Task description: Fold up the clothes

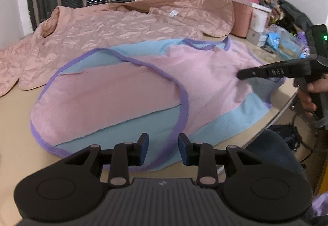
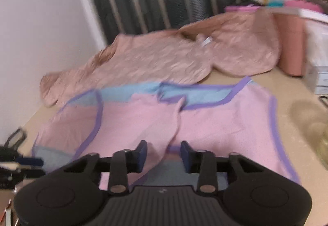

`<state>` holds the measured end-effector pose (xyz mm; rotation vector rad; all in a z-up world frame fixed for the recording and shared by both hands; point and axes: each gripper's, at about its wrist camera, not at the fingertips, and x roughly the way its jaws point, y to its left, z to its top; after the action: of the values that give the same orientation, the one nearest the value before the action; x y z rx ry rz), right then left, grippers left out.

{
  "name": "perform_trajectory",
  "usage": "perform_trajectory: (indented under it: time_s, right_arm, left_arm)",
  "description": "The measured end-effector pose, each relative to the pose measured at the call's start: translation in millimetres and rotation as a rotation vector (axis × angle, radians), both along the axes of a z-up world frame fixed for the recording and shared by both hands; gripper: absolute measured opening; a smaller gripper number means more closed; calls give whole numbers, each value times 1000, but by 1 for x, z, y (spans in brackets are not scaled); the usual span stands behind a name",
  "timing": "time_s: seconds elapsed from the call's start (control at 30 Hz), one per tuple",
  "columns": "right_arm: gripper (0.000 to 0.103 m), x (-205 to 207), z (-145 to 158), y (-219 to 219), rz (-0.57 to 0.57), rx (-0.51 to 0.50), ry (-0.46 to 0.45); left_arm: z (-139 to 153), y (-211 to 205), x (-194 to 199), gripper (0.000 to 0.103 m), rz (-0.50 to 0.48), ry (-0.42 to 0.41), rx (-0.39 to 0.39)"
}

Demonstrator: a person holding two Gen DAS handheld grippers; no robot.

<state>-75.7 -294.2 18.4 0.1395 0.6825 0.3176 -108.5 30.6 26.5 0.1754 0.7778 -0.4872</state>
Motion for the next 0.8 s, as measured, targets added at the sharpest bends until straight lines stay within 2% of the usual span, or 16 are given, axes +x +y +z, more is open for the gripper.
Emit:
perform_trajectory:
  time_s: [0.1, 0.2, 0.23, 0.3, 0.33, 0.4, 0.5, 0.57, 0.6, 0.73, 0.8]
  right_arm:
    - [1, -1, -3, 12, 31, -97, 10]
    - [8, -17, 7, 4, 1, -133, -51]
    - [20, -21, 12, -2, 1, -120, -69]
    - [34, -15, 18, -16, -47, -111, -77]
    - [34, -9, 20, -23, -81, -116, -81]
    - [34, 10, 18, -36, -149, -148, -66]
    - [32, 29, 7, -42, -154, -135, -29]
    - [31, 32, -1, -43, -145, -117, -4]
    - [31, 31, -5, -40, -138, -125, 1]
    - [31, 20, -12, -35, -118, -171, -34]
    - [31, 16, -14, -32, -107, -195, -43]
  left_arm:
    - [10, 15, -3, 32, 21, -34, -11]
    - [25, 43, 4, 42, 105, -75, -53]
    - [28, 47, 13, 42, 130, -90, -38]
    - [33, 53, 32, 46, 181, -120, -8]
    - [32, 54, 43, 51, 199, -125, -2]
    - [27, 56, 69, 51, 273, -124, 29]
    - [14, 55, 98, 51, 347, -114, 108]
    - [7, 48, 102, 51, 369, -131, 190]
    - [4, 44, 101, 51, 362, -131, 215]
    - [-5, 46, 94, 51, 323, -84, 219]
    - [-6, 47, 89, 51, 320, -93, 223]
